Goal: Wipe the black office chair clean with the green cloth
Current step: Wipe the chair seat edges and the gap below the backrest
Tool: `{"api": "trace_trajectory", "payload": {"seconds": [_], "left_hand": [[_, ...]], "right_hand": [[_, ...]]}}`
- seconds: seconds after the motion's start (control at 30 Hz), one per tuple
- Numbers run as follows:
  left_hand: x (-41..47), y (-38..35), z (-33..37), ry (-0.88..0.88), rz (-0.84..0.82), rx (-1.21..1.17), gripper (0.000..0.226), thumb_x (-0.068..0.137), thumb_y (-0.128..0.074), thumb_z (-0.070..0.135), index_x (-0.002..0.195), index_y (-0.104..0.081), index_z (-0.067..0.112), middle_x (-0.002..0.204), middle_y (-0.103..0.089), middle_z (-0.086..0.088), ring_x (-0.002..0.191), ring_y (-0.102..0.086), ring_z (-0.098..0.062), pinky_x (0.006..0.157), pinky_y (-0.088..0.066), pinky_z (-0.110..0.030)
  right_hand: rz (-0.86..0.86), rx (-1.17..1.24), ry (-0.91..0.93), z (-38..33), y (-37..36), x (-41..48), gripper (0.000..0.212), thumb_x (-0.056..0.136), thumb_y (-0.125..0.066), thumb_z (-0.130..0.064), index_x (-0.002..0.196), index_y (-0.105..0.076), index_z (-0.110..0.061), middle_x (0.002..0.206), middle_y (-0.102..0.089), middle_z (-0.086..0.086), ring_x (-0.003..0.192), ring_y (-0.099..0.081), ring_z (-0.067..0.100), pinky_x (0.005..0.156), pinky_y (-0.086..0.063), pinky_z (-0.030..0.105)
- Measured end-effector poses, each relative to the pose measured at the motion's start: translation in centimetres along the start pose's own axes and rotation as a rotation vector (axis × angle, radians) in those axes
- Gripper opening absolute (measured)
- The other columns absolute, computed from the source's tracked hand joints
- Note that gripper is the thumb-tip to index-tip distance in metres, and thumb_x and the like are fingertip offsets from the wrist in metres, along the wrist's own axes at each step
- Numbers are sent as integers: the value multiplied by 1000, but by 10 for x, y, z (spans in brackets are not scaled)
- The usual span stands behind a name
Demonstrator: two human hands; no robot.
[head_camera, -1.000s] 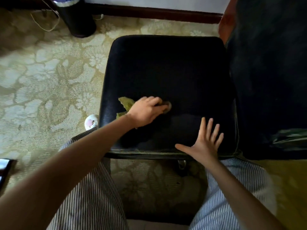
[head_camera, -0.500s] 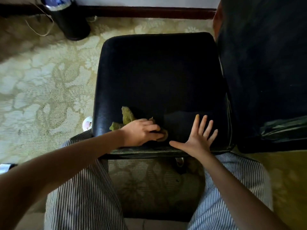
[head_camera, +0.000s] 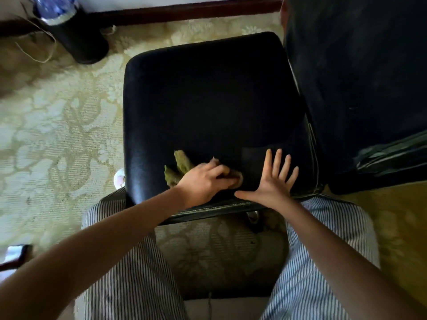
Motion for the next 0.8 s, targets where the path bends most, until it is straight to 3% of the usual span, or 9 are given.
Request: {"api": "trace_trajectory", "payload": {"seconds": [0.07,0.13,0.2,0.3,0.43,0.5,0.63,0.73,0.8], "left_hand": [[-10,-3,5,-86,-29,8,39,81,-57,15,119,-54,26,110,-43,-3,94,-48,-25,70,-54,-37],[1,-5,0,-161,-74,28,51,68,-77,13,115,-61,27,110,-43,-1,91,-45,-20,68,-54,-33],[22,-2,-9,-146,-102,41,52,61,-80,11,109,-67,26,107,-50,-2,88,-50,-19,66,-52,-31],[59,4,-28,31,-47,78,35,78,-57,13,110,-68,21,99,-61,-11,79,-61,-29,68,-50,-33],[108,5,-58,426,-117,54,42,94,-44,18,136,-46,23,124,-47,-12,107,-47,-31,90,-36,-38],[116,2,-59,480,-115,39,43,95,-42,18,138,-43,24,127,-46,-10,106,-46,-31,93,-36,-38],[97,2,-24,207,36,22,39,85,-41,17,116,-64,16,102,-62,-12,75,-58,-35,67,-53,-39],[62,-8,14,-40,22,41,36,83,-41,19,107,-68,17,105,-61,-5,82,-60,-32,66,-53,-34],[47,-14,29,-147,-31,26,34,86,-41,27,106,-67,21,107,-60,1,84,-58,-22,69,-52,-30]], "right_hand": [[6,-7,10,0,-1,-1,142,56,-60,-82,140,35,-16,146,40,11,135,36,32,108,20,52],[3,-18,18,1,-1,-1,141,58,-59,-81,139,35,-15,146,41,12,134,36,33,107,20,52],[9,-7,31,3,2,0,139,60,-60,-80,140,34,-14,146,40,12,134,37,32,107,20,52],[-3,-5,38,2,3,0,138,61,-60,-79,140,33,-13,146,40,12,134,36,32,107,20,52],[6,-16,34,4,4,1,137,64,-57,-80,139,35,-11,146,40,13,134,36,33,106,21,51],[38,35,61,6,6,0,136,65,-60,-76,140,34,-10,147,39,13,135,35,31,107,22,48],[177,197,-11,32,16,-12,136,65,-67,-69,144,25,-9,150,32,16,137,32,28,109,21,41],[164,169,-68,55,13,-16,137,64,-65,-72,143,26,-8,150,31,15,139,29,27,110,19,42],[122,136,-60,60,9,-15,137,64,-63,-74,142,29,-8,150,33,14,138,30,27,111,18,44]]}}
Point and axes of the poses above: each hand's wrist, its own x-axis towards the middle knuckle, its own y-axis out of the back of the hand, z = x × y, the point moved 8 cm from there along x, towards the middle knuckle
